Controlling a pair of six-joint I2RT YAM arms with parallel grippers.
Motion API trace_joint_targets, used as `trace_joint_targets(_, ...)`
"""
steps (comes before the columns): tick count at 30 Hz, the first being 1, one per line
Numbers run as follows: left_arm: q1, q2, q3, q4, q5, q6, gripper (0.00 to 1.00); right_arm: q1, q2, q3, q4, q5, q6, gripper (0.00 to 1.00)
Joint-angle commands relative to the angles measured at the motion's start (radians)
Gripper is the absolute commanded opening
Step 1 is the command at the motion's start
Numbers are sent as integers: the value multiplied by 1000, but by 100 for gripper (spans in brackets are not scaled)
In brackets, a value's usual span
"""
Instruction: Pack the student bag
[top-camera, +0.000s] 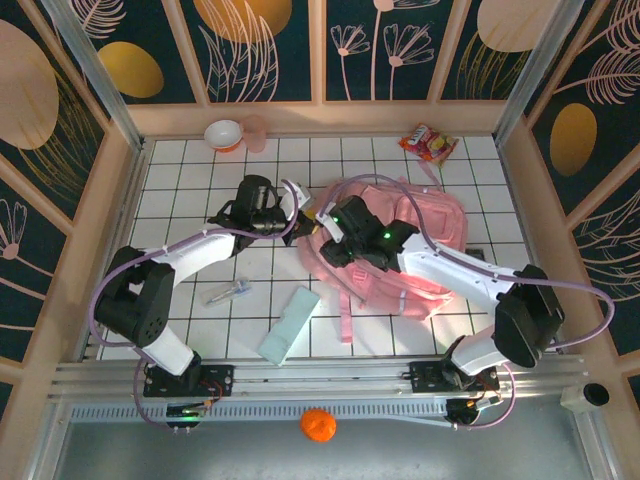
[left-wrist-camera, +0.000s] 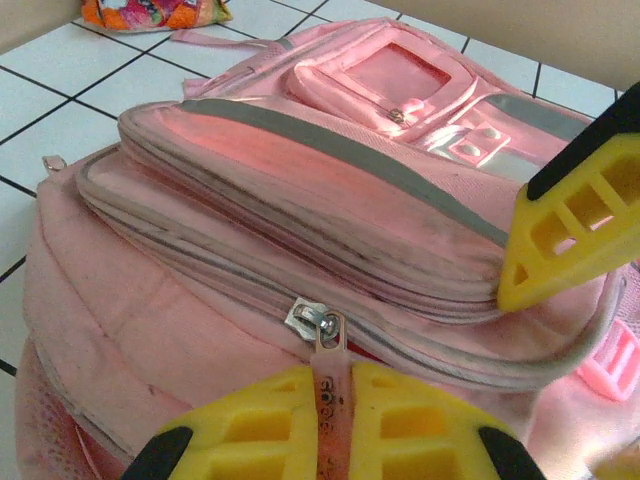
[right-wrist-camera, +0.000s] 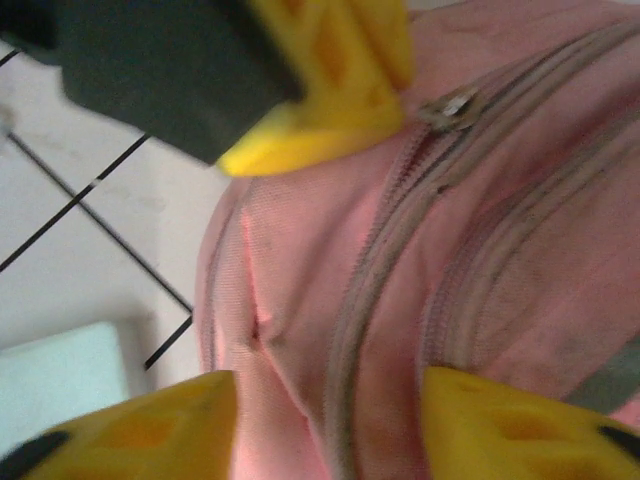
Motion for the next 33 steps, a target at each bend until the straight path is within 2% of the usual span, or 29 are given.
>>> trace_joint_targets(1,0,-48,16,-4,33,17,0,-32,9,43,70,110,-1,26)
trace_joint_targets(3,4,-31,34,-29,-38,19,0,-39,-15,32,50,68,-50,9)
trace_joint_targets(5,15,-8,58,-41,-66,19,0,-41,-50,15,13,-32,-127,0)
trace_joint_targets(9,44,54,122,-51,-85,23,0,-40,-156,-32,-90,-226,-282,0)
trace_joint_targets(12,58,110,187,-89,-83,57,0,-42,-253,-67,-173,-320,-396,0)
trace_joint_targets(16,61,166,253,-159,-80,127,0,-57,-354,-88,-247,-343,-434,0)
trace_joint_targets(22,62,180,265,-214,93,207,0,-92,-435,-124,-272,-369,-384,0)
trace_joint_targets(24,59,173,248,-218,130,224,0,-102,-450,-137,-242,-333,-334,0)
trace_joint_targets(25,56,168,237,-215,141,230,0,-102,-454,-135,-216,-288,-282,8)
trace_joint_targets(26,51,161,228,-216,148,237,0,-102,-449,-123,-198,-251,-213,24)
trace_joint_targets(28,39,143,209,-214,166,245,0,-102,-422,-77,-174,-195,-80,40)
trace_joint_targets(29,33,136,199,-208,176,245,0,-97,-399,-54,-158,-163,3,46)
trace_joint_targets(31,22,129,185,-195,191,239,0,-85,-344,-18,-143,-136,103,51)
trace_joint_targets(33,11,128,179,-196,200,237,0,-54,-279,8,-142,-102,142,54)
